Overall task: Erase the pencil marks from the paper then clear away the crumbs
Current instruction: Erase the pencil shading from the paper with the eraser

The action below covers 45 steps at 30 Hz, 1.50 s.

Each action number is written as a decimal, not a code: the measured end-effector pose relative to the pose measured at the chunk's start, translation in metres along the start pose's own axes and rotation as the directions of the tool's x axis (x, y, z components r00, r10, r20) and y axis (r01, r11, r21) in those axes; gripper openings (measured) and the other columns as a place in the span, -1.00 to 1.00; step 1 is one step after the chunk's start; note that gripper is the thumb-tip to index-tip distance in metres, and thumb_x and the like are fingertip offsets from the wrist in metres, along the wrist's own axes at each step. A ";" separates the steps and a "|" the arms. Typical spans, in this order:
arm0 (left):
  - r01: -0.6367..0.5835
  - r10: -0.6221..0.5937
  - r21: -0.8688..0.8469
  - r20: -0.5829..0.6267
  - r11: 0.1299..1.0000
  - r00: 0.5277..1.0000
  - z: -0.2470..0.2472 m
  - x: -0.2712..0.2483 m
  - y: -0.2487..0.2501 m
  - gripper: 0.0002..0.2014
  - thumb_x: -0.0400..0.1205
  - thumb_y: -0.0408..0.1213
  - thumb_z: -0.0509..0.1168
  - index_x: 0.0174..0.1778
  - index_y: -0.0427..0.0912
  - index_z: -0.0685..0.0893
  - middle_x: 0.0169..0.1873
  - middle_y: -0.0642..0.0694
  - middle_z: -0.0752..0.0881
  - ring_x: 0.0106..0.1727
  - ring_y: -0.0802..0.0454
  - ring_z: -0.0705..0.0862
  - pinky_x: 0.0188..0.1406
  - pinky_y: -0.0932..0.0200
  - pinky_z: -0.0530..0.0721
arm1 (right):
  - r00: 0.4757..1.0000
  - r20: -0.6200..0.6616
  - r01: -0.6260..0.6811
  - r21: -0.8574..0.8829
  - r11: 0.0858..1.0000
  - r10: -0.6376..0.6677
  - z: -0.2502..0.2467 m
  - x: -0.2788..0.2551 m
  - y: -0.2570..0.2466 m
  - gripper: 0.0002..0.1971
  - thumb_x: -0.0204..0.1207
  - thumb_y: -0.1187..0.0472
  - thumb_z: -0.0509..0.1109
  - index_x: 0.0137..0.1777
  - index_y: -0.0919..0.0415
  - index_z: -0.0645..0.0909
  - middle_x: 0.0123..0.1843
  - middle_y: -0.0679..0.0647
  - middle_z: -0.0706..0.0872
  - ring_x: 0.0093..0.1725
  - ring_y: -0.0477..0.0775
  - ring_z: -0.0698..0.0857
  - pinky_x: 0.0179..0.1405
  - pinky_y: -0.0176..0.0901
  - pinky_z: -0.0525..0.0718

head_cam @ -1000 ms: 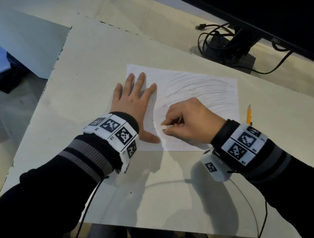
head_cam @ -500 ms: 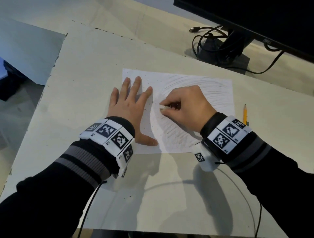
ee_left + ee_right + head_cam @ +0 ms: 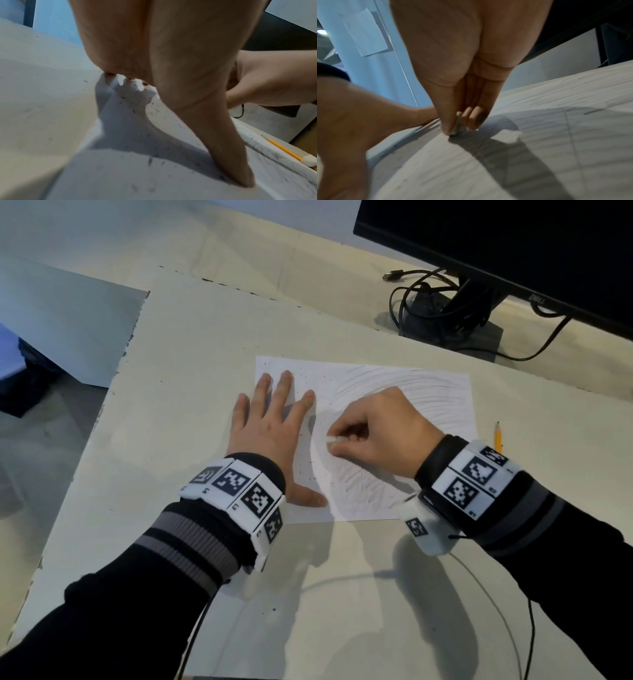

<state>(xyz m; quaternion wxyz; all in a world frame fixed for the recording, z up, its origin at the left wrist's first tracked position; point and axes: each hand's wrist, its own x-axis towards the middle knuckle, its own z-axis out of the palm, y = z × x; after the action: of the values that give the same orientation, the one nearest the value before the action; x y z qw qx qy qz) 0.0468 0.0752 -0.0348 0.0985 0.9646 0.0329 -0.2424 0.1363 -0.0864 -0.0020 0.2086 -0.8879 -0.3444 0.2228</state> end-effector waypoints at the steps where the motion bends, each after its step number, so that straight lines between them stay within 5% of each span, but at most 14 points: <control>1: -0.001 0.001 -0.004 -0.004 1.000 1.000 0.000 0.000 0.000 0.48 0.12 0.59 0.42 0.67 0.03 -0.42 0.63 -0.15 -0.52 0.66 -0.23 -0.48 0.67 -0.28 -0.28 | 0.999 -0.050 -0.005 -0.004 1.000 0.004 -0.002 0.004 0.002 -0.91 0.36 0.14 0.65 -0.14 0.04 0.83 -0.33 -0.16 0.76 -0.31 -0.18 0.71 -0.17 -0.31 0.70; 4: -0.004 0.004 -0.006 -0.010 1.000 1.000 0.001 0.000 -0.001 0.48 0.12 0.58 0.42 0.67 0.03 -0.42 0.63 -0.15 -0.52 0.66 -0.23 -0.49 0.67 -0.28 -0.28 | 0.995 -0.101 0.006 -0.011 1.000 -0.008 0.000 0.006 0.003 -0.90 0.38 0.16 0.64 -0.12 0.07 0.83 -0.29 -0.14 0.76 -0.30 -0.18 0.69 -0.16 -0.25 0.71; 8: -0.010 0.010 -0.014 -0.017 1.000 1.000 0.001 0.000 -0.001 0.49 0.12 0.59 0.42 0.68 0.03 -0.41 0.64 -0.15 -0.52 0.66 -0.23 -0.50 0.65 -0.27 -0.32 | 0.996 0.068 0.058 -0.008 0.998 -0.057 0.009 -0.007 -0.003 -0.86 0.38 0.14 0.64 -0.07 0.03 0.83 -0.28 -0.17 0.77 -0.28 -0.21 0.70 -0.20 -0.44 0.60; 13: -0.005 0.004 -0.016 -0.015 1.000 1.000 0.001 -0.001 -0.001 0.48 0.13 0.57 0.44 0.69 0.03 -0.38 0.65 -0.15 -0.50 0.67 -0.22 -0.48 0.64 -0.26 -0.32 | 0.997 -0.080 0.018 -0.050 0.999 -0.022 0.000 0.008 0.004 -0.90 0.41 0.12 0.61 -0.10 0.04 0.82 -0.27 -0.14 0.75 -0.29 -0.20 0.67 -0.17 -0.27 0.67; 18: -0.009 0.008 -0.018 -0.020 1.000 1.000 0.002 0.000 -0.001 0.49 0.11 0.58 0.43 0.69 0.03 -0.38 0.65 -0.15 -0.51 0.66 -0.23 -0.49 0.66 -0.27 -0.31 | 0.987 0.156 0.040 -0.053 0.998 -0.031 -0.001 0.005 -0.003 -0.89 0.38 0.12 0.62 -0.10 -0.01 0.82 -0.36 -0.24 0.71 -0.34 -0.29 0.67 -0.24 -0.52 0.50; 23: -0.010 0.010 -0.015 -0.024 1.000 1.000 0.002 0.001 -0.002 0.48 0.12 0.58 0.43 0.69 0.02 -0.39 0.65 -0.14 -0.50 0.66 -0.22 -0.48 0.66 -0.27 -0.30 | 0.999 -0.022 0.039 -0.076 0.996 -0.041 -0.003 0.018 0.001 -0.91 0.39 0.12 0.61 -0.11 0.03 0.82 -0.32 -0.16 0.73 -0.32 -0.21 0.67 -0.18 -0.33 0.66; 28: -0.010 0.010 -0.015 -0.024 1.000 1.000 0.001 0.000 -0.002 0.48 0.12 0.58 0.43 0.69 0.03 -0.39 0.64 -0.14 -0.50 0.66 -0.22 -0.49 0.66 -0.27 -0.31 | 0.994 0.096 0.061 -0.056 0.997 -0.055 0.000 0.010 0.001 -0.88 0.39 0.11 0.62 -0.08 0.02 0.82 -0.32 -0.18 0.73 -0.33 -0.22 0.68 -0.23 -0.48 0.54; 32: 0.012 -0.012 0.018 0.000 1.000 1.000 -0.002 0.000 0.001 0.48 0.13 0.59 0.41 0.66 0.03 -0.44 0.64 -0.16 -0.51 0.66 -0.25 -0.47 0.67 -0.29 -0.26 | 0.992 -0.124 0.013 -0.081 0.997 -0.023 -0.006 0.027 0.008 -0.90 0.41 0.15 0.59 -0.09 0.08 0.82 -0.28 -0.14 0.73 -0.31 -0.17 0.65 -0.12 -0.28 0.66; 37: 0.033 -0.035 0.058 0.045 0.998 0.998 -0.008 0.000 0.007 0.48 0.16 0.56 0.43 0.67 -0.01 -0.44 0.64 -0.19 -0.50 0.66 -0.27 -0.47 0.68 -0.31 -0.21 | 0.998 0.036 0.052 -0.069 0.996 -0.049 -0.004 0.020 0.002 -0.88 0.39 0.12 0.62 -0.08 0.05 0.82 -0.32 -0.15 0.73 -0.31 -0.19 0.67 -0.20 -0.44 0.57; 42: 0.041 -0.045 0.061 0.055 0.997 0.997 -0.009 0.000 0.007 0.48 0.17 0.55 0.43 0.66 -0.01 -0.45 0.64 -0.19 -0.50 0.67 -0.28 -0.46 0.68 -0.31 -0.21 | 0.994 -0.110 -0.015 -0.065 0.998 0.008 -0.008 0.033 0.004 -0.91 0.43 0.14 0.58 -0.09 0.07 0.82 -0.29 -0.13 0.74 -0.31 -0.17 0.68 -0.16 -0.32 0.69; 45: 0.041 -0.045 0.068 0.067 0.997 0.997 -0.009 0.000 0.008 0.48 0.17 0.56 0.42 0.66 -0.03 -0.46 0.63 -0.20 -0.52 0.66 -0.29 -0.47 0.67 -0.32 -0.21 | 0.998 -0.062 0.003 -0.046 0.999 -0.006 0.002 0.019 -0.001 -0.91 0.42 0.16 0.59 -0.09 0.04 0.80 -0.30 -0.17 0.72 -0.32 -0.19 0.67 -0.22 -0.40 0.63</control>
<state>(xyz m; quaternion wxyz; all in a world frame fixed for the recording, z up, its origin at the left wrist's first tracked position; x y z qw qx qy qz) 0.0520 0.0696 -0.0256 0.0620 0.9575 0.0422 -0.2786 0.1472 -0.0718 -0.0081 0.1991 -0.8981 -0.3450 0.1865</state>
